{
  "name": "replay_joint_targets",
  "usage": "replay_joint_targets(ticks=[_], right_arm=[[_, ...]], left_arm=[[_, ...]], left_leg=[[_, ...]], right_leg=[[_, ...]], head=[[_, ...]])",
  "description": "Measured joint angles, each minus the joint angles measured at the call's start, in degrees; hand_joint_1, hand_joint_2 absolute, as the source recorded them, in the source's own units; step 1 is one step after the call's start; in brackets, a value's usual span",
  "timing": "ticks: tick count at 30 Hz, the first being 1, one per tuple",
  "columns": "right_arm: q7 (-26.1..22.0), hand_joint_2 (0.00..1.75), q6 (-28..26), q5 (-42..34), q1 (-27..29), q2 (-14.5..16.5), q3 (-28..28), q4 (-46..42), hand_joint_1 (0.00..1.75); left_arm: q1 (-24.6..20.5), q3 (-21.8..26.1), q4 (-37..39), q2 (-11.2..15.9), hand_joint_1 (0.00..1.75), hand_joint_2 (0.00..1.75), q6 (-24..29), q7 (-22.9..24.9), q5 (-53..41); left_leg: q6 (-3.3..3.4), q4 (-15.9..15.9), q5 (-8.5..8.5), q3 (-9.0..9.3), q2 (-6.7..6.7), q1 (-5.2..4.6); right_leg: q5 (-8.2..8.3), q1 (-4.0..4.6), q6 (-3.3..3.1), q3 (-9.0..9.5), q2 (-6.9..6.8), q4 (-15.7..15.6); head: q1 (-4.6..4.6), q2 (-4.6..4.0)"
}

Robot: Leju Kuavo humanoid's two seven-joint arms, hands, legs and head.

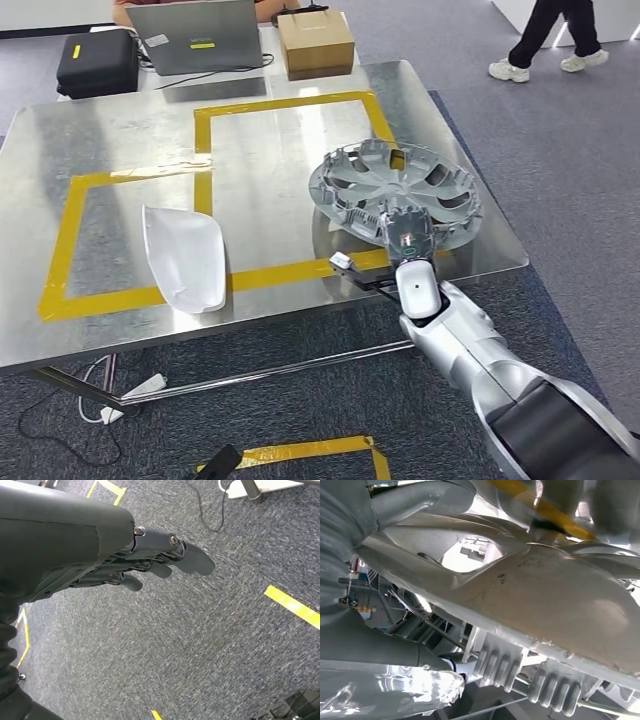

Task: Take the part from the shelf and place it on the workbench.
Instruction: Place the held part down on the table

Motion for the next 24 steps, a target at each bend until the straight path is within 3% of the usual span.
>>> replay_joint_targets(ticks=[7, 18, 24], right_arm=[[-2.8, 1.75, -0.8, 0.0, 0.0, 0.7, -1.9, -0.7, 1.75], [-4.9, 1.75, 3.1, 0.0, -1.3, 8.4, -1.6, -1.4, 1.75], [-4.4, 1.75, 4.2, 0.0, -1.4, 10.9, -0.9, -1.4, 1.75]], left_arm=[[-0.1, 0.0, 0.0, 0.1, 0.0, 1.75, -0.3, 1.2, -1.3], [-1.7, 0.0, 0.0, -0.1, 0.0, 1.75, -1.4, 2.9, -4.3], [-1.8, 0.0, 0.0, -0.1, 0.0, 1.75, -1.4, 3.0, -4.1]], left_leg=[[0.0, 0.0, 0.0, -0.01, 0.0, -0.01], [0.0, 0.0, 0.0, -0.01, 0.01, 0.05], [0.0, 0.0, 0.0, -0.02, 0.0, 0.04]], right_leg=[[0.0, 0.0, 0.0, 0.04, 0.01, 0.0], [-0.02, 0.06, -0.03, 0.01, 0.02, 0.0], [-0.03, 0.03, -0.03, 0.01, 0.01, 0.0]], head=[[0.01, 0.0], [0.0, 0.0], [0.02, 0.0]])
